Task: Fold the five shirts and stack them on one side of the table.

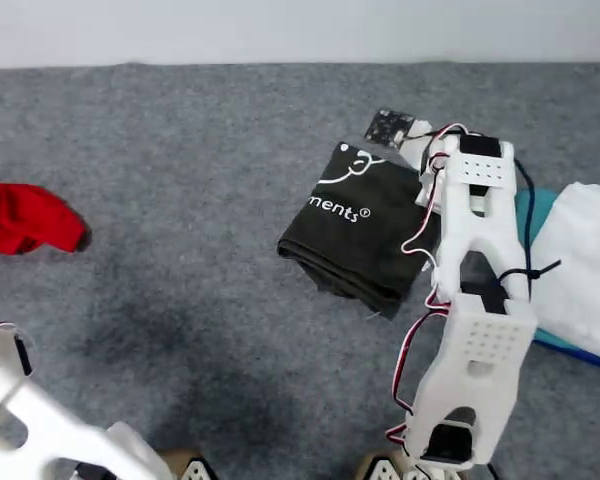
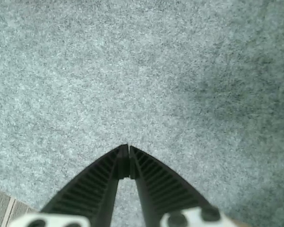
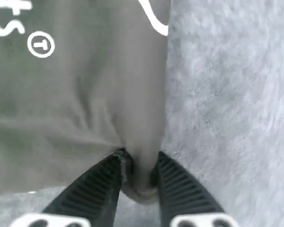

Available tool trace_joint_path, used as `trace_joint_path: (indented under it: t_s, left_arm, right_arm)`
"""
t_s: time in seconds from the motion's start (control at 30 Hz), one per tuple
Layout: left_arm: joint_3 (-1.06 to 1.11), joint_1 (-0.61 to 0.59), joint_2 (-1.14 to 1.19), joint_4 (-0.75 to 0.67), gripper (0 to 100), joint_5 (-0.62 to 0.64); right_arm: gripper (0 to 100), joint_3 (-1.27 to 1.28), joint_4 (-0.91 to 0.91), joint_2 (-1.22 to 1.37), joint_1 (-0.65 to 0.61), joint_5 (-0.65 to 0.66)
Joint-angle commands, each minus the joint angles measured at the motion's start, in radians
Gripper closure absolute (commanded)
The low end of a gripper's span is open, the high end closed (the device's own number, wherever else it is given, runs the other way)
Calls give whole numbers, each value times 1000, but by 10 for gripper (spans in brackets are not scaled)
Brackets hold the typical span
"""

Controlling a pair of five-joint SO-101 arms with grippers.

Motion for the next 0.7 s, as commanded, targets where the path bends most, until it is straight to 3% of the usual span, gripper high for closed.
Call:
trace_joint_path:
  t_s: [0.0,0.13,0.37,0.5,0.67]
  left_arm:
    - [-7,2,-15,9,993,5]
    - [-5,2,-11,14,993,5]
    - [-12,2,-11,12,993,5]
    - [-13,2,-15,12,993,3]
    - [-13,9,-11,9,993,3]
  right_arm:
    - [779,-43,48,-177,25,-250]
    - [708,-43,174,-272,21,-585]
    - [701,-43,440,-317,-91,-1128]
    - [700,-41,536,-314,-157,-1352]
    - [662,-40,526,-305,-199,-1491]
